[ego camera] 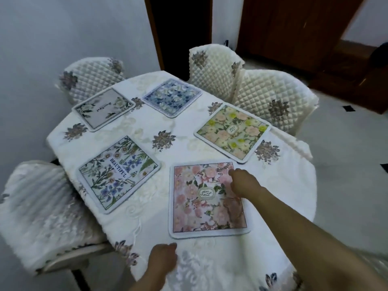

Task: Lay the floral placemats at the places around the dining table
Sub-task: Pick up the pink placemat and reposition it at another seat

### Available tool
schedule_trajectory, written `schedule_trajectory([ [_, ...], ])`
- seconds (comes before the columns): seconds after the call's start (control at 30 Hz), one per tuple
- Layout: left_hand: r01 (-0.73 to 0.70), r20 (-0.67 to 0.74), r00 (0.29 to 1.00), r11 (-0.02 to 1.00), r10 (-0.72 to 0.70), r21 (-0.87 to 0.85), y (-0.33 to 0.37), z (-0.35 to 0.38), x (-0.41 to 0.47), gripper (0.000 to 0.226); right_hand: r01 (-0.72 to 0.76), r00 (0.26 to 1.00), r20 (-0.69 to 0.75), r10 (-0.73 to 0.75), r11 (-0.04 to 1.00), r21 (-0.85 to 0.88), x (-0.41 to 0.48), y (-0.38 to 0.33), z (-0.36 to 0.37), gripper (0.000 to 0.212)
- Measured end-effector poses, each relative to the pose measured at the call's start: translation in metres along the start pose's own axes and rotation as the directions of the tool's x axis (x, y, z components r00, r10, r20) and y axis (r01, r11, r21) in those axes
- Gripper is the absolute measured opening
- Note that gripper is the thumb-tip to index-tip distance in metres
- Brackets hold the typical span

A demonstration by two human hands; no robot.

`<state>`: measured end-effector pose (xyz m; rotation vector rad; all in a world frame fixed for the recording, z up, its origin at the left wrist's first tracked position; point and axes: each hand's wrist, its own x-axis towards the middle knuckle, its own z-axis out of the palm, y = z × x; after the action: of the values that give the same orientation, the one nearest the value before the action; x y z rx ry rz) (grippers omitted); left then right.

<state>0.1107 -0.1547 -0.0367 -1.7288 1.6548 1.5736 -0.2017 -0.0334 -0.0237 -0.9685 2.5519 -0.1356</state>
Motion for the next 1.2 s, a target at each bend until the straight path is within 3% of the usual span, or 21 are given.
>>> schedule_trajectory([
  [0.1,0.145,0.036,0.989,0.871,-0.145,-0.469,0.007,0.025,-0.004,0.036,0.054,0.998,0.026,-0.054,0.999,0.001,0.037,0.003,0.001,0.042],
  [0.2,0.215,0.057,0.967,0.680,-0.247,-0.701,0.016,0.043,-0.001,0.030,0.122,0.992,0.036,-0.121,0.992,-0.033,0.071,0.003,0.007,0.039],
  [0.3,0.208,0.080,0.962,0.509,-0.261,-0.835,0.027,0.058,-0.004,0.007,0.188,0.982,0.032,-0.185,0.979,-0.081,0.095,0.005,0.014,0.035],
  [0.33,0.207,0.085,0.959,0.465,-0.271,-0.861,0.030,0.063,-0.003,0.012,0.205,0.979,0.031,-0.203,0.973,-0.109,0.102,0.006,0.016,0.034],
  [0.4,0.204,0.076,0.951,0.421,-0.300,-0.884,0.036,0.070,0.000,0.018,0.223,0.975,0.024,-0.223,0.961,-0.163,0.113,0.007,0.018,0.032],
  [0.57,0.153,0.010,0.927,0.355,-0.374,-0.922,0.036,0.083,0.012,0.008,0.173,0.984,-0.007,-0.179,0.959,-0.226,0.128,0.009,0.024,0.033],
  [0.67,0.142,-0.009,0.932,0.386,-0.363,-0.912,0.032,0.084,0.015,0.006,0.115,0.993,0.024,-0.113,0.972,-0.203,0.129,0.014,0.023,0.027],
  [0.8,0.186,-0.005,0.952,0.589,-0.307,-0.786,0.021,0.089,0.017,0.010,0.100,0.995,0.027,-0.100,0.995,-0.006,0.107,0.024,0.023,0.005],
  [0.93,0.204,0.063,0.976,0.766,-0.209,-0.610,0.006,0.100,-0.001,0.009,0.058,0.998,0.020,-0.061,0.992,0.111,0.056,0.027,0.029,0.012],
  [1.07,-0.009,-0.042,0.999,0.931,-0.007,-0.364,-0.015,0.094,-0.031,0.006,0.035,0.998,-0.056,-0.028,0.989,0.145,-0.006,0.034,0.026,0.013],
  [1.2,-0.232,-0.069,0.972,0.947,0.223,-0.220,-0.033,0.080,-0.068,0.008,-0.014,0.987,-0.157,0.041,0.985,0.172,-0.074,0.042,0.009,0.019],
])
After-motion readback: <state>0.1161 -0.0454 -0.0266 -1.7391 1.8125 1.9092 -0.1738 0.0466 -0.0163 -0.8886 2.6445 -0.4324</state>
